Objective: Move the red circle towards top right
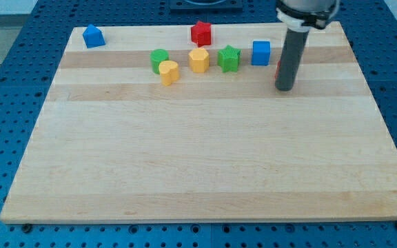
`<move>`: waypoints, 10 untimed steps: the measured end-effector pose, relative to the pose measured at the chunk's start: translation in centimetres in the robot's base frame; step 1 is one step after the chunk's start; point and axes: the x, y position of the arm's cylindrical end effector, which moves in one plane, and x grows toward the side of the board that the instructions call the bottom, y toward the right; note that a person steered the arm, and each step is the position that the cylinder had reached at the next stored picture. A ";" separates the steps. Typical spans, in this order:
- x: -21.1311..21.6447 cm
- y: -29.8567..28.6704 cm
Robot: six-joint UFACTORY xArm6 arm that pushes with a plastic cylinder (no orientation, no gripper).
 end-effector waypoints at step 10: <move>-13.3 -0.1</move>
